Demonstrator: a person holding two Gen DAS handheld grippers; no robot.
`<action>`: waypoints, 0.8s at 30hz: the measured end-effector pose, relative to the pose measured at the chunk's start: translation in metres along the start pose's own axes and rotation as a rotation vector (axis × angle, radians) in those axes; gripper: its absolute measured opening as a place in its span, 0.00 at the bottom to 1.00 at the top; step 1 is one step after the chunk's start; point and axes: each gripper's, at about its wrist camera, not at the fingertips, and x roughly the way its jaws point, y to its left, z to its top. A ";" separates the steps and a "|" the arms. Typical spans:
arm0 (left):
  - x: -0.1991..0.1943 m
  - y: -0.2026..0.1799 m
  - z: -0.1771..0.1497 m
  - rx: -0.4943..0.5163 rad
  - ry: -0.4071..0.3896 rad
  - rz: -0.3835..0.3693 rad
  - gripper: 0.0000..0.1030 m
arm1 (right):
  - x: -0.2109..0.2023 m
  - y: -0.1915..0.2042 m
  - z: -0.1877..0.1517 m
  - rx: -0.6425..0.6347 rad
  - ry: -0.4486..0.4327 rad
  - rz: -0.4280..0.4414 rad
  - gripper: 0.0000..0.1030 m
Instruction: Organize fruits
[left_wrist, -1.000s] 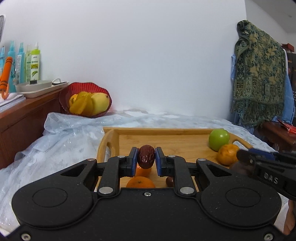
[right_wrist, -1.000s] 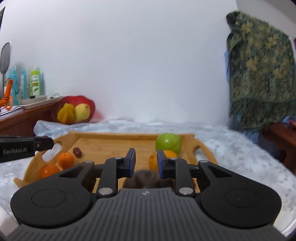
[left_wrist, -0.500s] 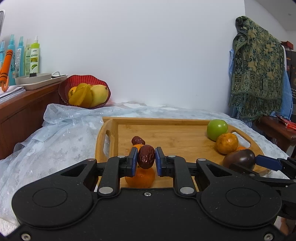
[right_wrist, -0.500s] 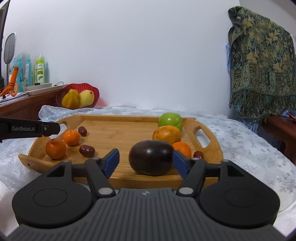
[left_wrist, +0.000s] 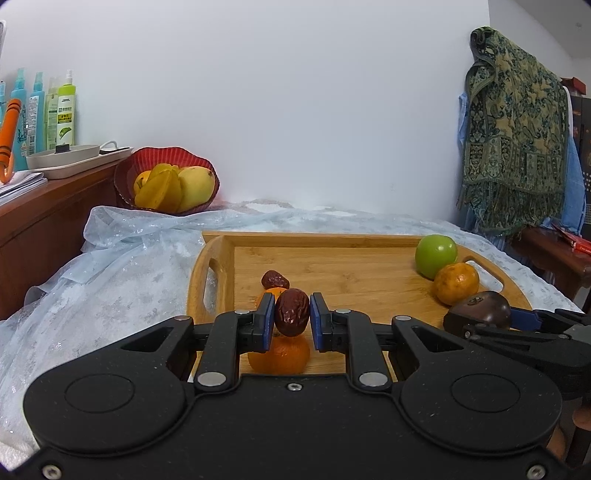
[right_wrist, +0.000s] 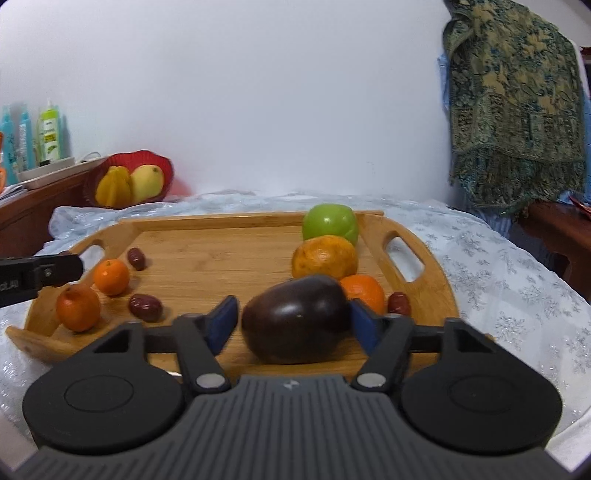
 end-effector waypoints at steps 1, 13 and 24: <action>0.001 -0.001 0.001 0.004 -0.001 -0.001 0.18 | 0.000 -0.002 0.001 0.018 0.001 0.006 0.61; 0.044 0.005 0.046 0.015 -0.024 0.006 0.18 | 0.020 0.011 0.045 0.059 -0.041 0.110 0.61; 0.115 0.018 0.068 0.008 0.075 0.041 0.18 | 0.084 0.023 0.073 0.034 0.018 0.145 0.61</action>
